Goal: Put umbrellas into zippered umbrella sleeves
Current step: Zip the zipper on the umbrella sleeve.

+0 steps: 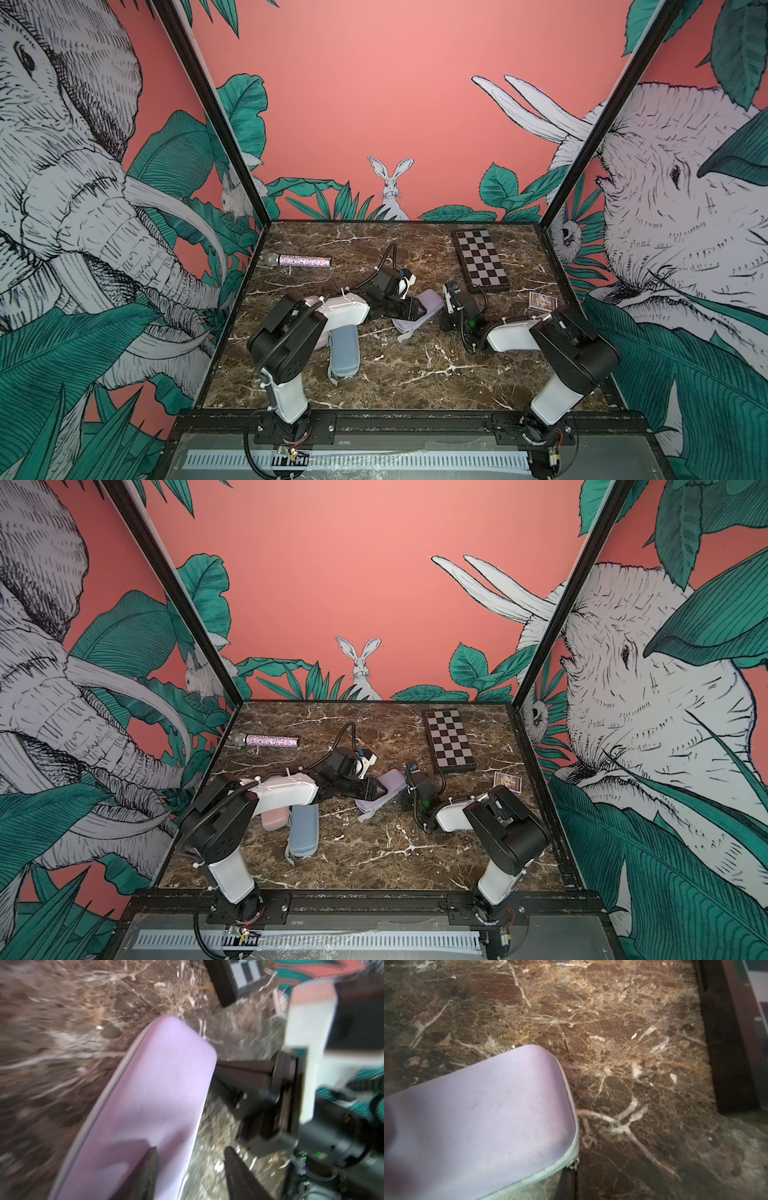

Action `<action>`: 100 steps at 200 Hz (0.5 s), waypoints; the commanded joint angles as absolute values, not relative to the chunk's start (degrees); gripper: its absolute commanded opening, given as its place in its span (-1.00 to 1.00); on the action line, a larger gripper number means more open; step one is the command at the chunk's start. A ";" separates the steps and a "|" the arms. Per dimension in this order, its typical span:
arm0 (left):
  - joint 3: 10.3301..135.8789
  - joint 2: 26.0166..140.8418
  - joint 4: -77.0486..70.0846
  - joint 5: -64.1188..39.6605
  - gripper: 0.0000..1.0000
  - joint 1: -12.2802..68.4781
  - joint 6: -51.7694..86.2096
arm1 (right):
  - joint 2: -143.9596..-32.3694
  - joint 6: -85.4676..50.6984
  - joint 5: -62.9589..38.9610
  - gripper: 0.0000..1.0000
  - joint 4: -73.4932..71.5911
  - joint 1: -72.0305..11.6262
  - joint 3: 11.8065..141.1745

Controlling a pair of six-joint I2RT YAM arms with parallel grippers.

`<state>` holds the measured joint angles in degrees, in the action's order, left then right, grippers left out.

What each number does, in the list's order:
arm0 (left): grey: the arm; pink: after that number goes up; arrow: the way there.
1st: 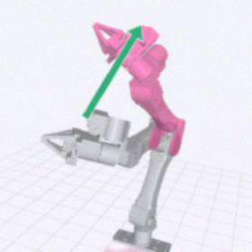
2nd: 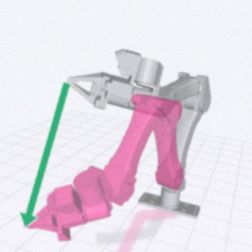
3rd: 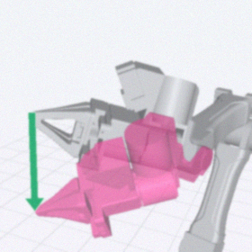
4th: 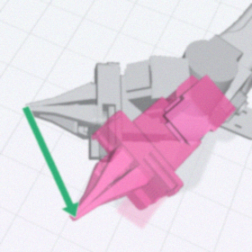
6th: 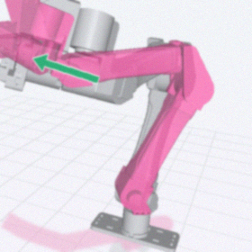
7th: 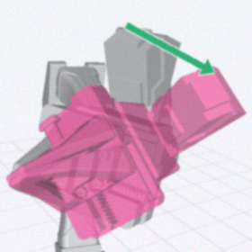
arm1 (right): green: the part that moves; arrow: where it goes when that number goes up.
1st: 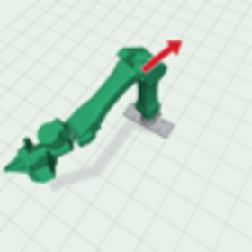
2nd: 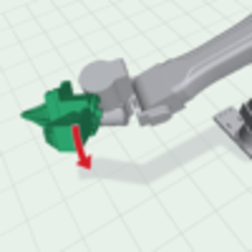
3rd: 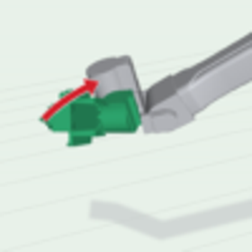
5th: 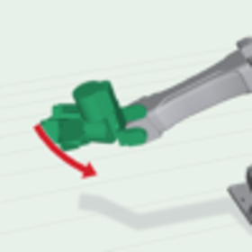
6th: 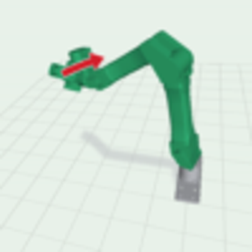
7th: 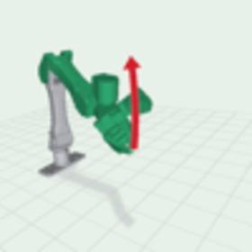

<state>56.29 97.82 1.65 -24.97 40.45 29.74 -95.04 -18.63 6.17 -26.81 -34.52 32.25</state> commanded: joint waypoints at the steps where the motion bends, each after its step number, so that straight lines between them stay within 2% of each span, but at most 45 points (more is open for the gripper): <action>1: 57.57 89.70 13.21 -23.75 0.18 40.56 30.14 | -92.12 -22.48 1.50 -1.00 -21.23 -35.49 31.15; 25: 51.27 84.41 9.75 -24.74 0.16 45.18 35.25 | -87.44 -26.63 -4.33 -1.00 -14.67 -37.71 31.83; 51: 43.10 83.62 1.31 -24.41 0.16 50.61 41.84 | -84.67 -31.45 -7.44 -1.00 -11.97 -42.19 33.02; 72: 38.36 84.17 -4.09 -20.82 0.17 50.51 44.16 | -84.98 -33.99 -9.80 -1.00 -11.41 -45.58 34.46; 100: 36.27 85.37 -8.45 -18.25 0.31 47.64 45.67 | -85.08 -35.06 -10.80 -1.00 -10.65 -47.22 34.21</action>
<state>37.56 85.78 -0.71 -21.96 50.06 41.87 -85.49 -31.97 -8.58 -11.64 -46.44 33.06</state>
